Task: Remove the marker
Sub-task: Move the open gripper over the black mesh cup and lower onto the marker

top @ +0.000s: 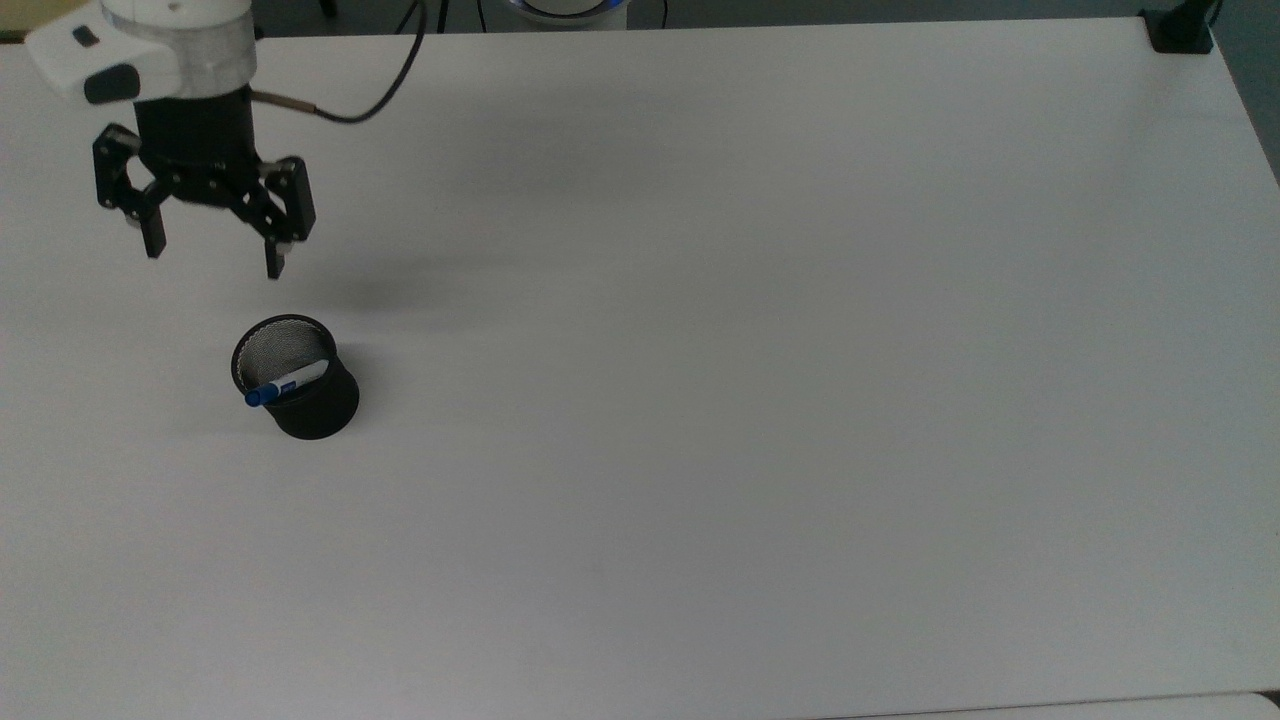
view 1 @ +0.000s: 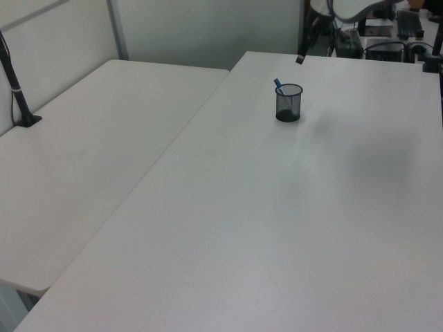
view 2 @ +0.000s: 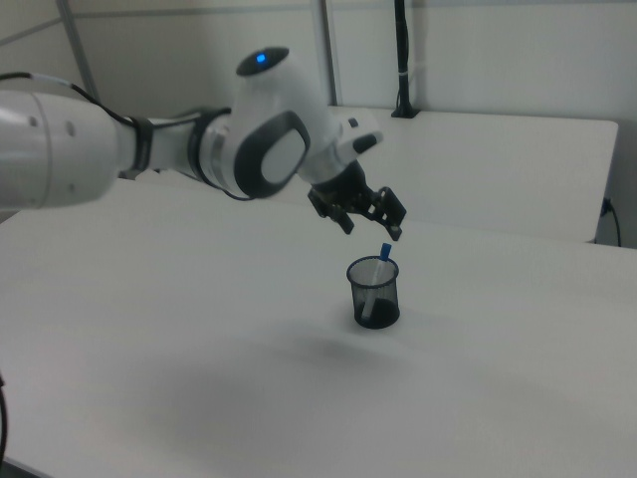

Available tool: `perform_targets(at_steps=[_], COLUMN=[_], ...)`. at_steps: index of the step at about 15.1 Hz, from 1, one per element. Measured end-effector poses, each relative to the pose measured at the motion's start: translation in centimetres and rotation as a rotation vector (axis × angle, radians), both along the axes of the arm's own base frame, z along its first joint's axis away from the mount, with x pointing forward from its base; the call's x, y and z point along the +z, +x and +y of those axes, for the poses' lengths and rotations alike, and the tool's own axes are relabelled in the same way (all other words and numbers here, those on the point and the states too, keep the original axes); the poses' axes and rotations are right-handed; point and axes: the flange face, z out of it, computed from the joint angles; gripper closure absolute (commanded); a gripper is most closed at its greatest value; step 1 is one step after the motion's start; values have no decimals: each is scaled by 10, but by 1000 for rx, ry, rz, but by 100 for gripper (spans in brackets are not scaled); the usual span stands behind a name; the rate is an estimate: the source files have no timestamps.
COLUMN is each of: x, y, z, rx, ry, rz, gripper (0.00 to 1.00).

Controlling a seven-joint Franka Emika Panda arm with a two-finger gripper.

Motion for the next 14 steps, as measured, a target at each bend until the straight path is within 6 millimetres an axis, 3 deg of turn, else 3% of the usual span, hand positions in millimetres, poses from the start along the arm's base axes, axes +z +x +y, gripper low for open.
perform_targets(at_steps=[4,7,9,11,12,13,14], x=[-52,-81,-91,-97,-99,-99,-99], y=[30,40,44,47,49,50,50], z=[2,4,8,16,22,25,26], rx=[-87,-97,-97,-110,-124,-144,-159], ry=[29,38,42,58,71,84,92], rz=[-142,-177,-193,-193,-195,-200,-205], gripper=[0,7,28,75,93,100,100])
